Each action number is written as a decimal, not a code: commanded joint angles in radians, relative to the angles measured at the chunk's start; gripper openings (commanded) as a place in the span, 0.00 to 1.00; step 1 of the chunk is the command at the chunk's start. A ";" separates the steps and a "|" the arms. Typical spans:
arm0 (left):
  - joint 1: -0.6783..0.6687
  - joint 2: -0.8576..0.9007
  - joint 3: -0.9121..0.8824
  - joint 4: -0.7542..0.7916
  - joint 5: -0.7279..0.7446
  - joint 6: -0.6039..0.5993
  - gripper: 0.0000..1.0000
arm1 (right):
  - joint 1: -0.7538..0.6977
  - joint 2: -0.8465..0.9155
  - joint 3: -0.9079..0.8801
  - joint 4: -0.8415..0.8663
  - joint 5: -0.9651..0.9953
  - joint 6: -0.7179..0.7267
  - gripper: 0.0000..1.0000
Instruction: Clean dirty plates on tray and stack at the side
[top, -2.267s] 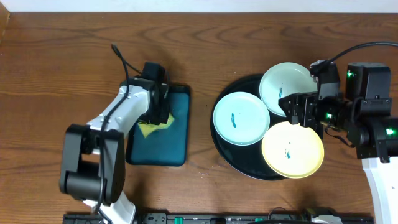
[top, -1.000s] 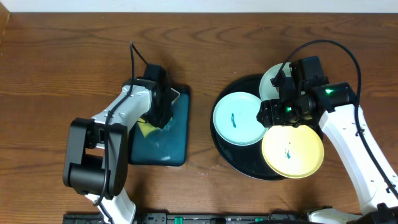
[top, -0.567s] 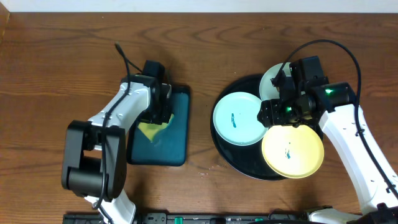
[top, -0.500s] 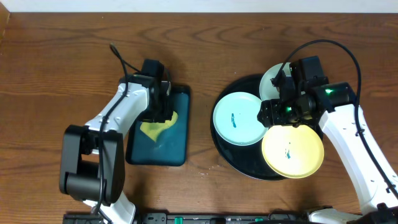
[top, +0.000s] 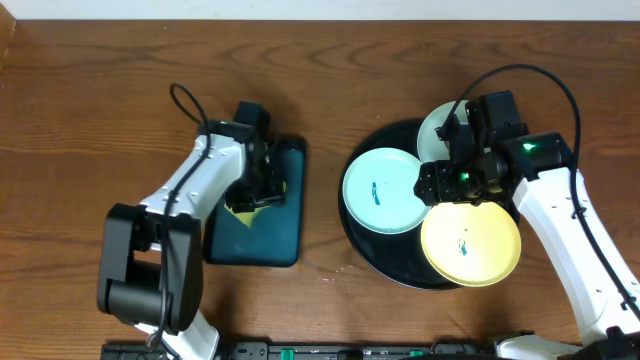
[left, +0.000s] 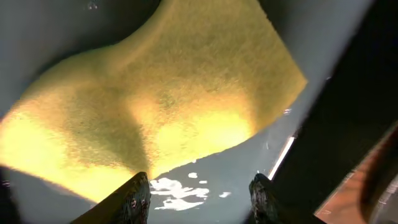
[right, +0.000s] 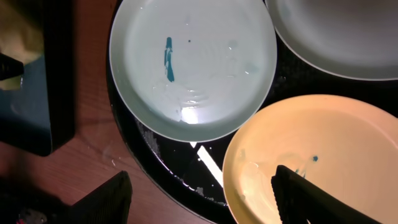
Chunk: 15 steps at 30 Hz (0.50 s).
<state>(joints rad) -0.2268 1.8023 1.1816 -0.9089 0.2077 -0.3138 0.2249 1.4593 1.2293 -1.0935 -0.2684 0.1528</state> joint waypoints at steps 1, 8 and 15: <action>-0.084 -0.009 0.003 0.033 -0.260 0.014 0.54 | 0.006 -0.008 0.001 0.001 0.006 0.008 0.72; -0.194 -0.008 -0.095 0.211 -0.494 0.020 0.54 | 0.006 -0.008 0.001 0.001 0.006 0.011 0.72; -0.200 -0.008 -0.163 0.326 -0.494 0.049 0.33 | 0.006 -0.008 0.001 0.001 0.006 0.011 0.72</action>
<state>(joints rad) -0.4294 1.8023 1.0542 -0.6144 -0.2260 -0.2825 0.2249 1.4593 1.2293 -1.0939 -0.2680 0.1528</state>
